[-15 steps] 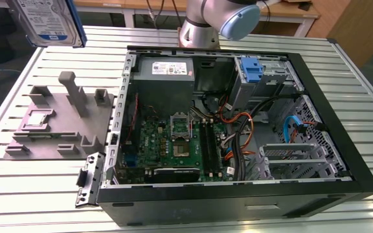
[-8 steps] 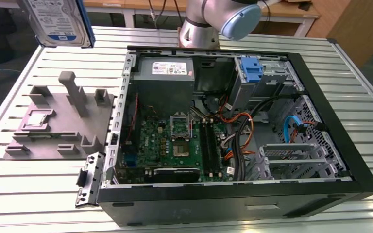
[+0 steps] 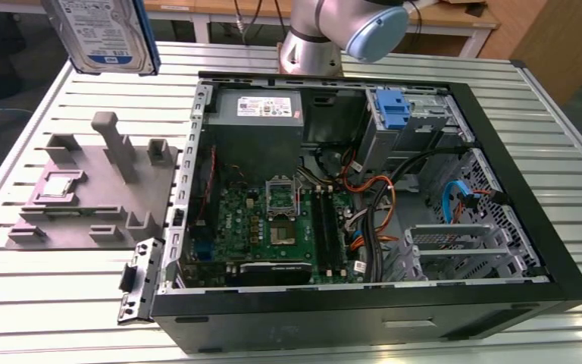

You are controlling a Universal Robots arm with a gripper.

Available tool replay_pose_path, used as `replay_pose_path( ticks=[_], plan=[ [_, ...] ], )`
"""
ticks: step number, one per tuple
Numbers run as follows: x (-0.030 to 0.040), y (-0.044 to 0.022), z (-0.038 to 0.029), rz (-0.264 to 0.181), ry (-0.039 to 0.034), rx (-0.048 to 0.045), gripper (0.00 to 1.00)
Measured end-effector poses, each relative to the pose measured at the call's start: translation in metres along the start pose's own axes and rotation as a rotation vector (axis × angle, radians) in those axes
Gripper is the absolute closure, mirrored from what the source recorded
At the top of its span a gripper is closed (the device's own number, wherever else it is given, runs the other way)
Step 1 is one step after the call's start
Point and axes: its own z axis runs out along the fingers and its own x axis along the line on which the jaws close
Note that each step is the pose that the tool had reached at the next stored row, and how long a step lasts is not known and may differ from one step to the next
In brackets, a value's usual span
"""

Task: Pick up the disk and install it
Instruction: 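Pick up the disk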

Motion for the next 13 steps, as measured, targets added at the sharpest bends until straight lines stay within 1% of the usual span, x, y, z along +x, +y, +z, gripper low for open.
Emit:
replay_pose_path(
  ticks=[7,13],
  plan=[
    [-0.0001,-0.0127,-0.0007,0.0,0.0001,-0.0001,0.65],
    [-0.0003,-0.0251,-0.0013,0.0,0.0,0.0,0.65]
  ],
)
